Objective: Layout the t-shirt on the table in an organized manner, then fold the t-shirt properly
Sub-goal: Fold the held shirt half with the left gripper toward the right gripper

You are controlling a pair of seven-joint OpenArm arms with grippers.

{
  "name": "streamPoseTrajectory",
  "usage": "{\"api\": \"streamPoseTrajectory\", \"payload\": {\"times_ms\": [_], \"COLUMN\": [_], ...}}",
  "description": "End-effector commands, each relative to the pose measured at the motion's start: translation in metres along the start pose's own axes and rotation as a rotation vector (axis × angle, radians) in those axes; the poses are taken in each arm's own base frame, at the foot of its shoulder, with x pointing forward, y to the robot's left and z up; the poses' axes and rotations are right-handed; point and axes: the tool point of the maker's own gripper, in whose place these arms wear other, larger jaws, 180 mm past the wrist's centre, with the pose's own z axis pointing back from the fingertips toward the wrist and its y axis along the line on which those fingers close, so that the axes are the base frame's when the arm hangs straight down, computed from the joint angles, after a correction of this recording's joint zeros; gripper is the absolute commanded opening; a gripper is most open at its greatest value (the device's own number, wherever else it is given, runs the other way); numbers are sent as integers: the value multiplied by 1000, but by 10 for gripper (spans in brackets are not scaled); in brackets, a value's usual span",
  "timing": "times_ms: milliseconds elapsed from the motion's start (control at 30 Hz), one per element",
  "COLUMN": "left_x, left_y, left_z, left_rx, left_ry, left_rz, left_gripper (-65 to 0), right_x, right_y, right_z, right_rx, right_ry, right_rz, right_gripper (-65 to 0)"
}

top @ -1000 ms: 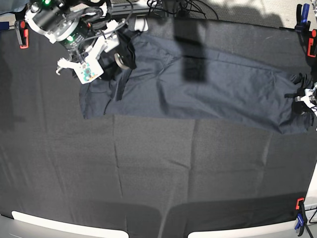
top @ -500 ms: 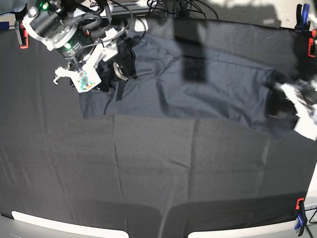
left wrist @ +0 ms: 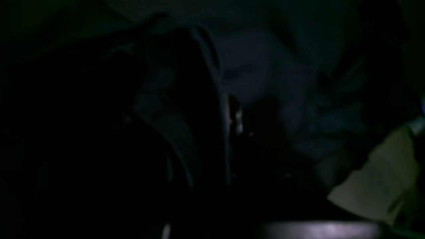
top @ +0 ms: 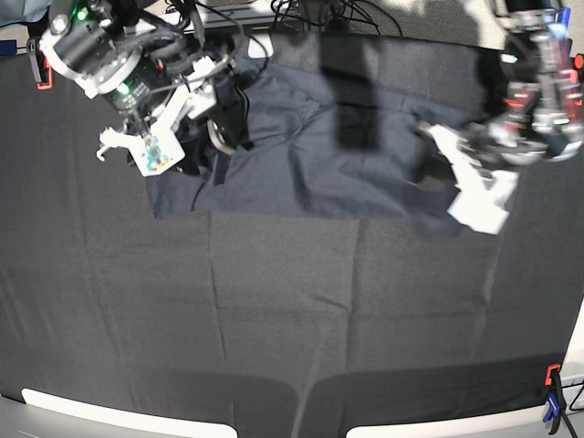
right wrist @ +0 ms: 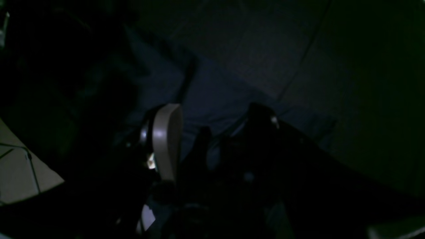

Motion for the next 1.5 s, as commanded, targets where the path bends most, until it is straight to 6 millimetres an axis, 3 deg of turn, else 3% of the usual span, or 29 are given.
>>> {"api": "streamPoseTrajectory", "payload": {"times_ms": [0, 100, 233, 700, 833, 900, 1067, 1267, 1467], "left_x": [14, 13, 25, 31, 44, 46, 43, 53, 55], "left_y": [-9, -26, -37, -39, -61, -77, -98, -82, -18], "left_z": [0, -10, -14, -14, -13, -14, -20, -18, -13], "left_rx": [-30, -79, -111, -118, -222, -288, -356, -302, -36], "left_ry": [-43, -32, -99, -140, -210, -223, -202, -189, -71], "left_rz": [-34, -58, -66, -64, -19, -2, -23, -97, -319], "left_gripper": [-650, -650, -650, -647, -402, -366, -364, -364, -364], "right_x": [12, 11, 11, 11, 11, 11, 10, 10, 11], "right_y": [0, 0, 0, 0, 0, 0, 0, 0, -5], "right_z": [3, 3, 3, 3, 3, 3, 3, 3, 3], "right_rx": [-1, -1, -1, -1, -1, -1, -1, -1, -26], "right_ry": [-47, -44, -43, -40, -40, -40, -38, -38, -45], "right_rz": [10, 10, 10, 10, 10, 10, 10, 10, -22], "right_gripper": [-338, -338, -338, -338, -338, -338, -338, -338, -338]}}
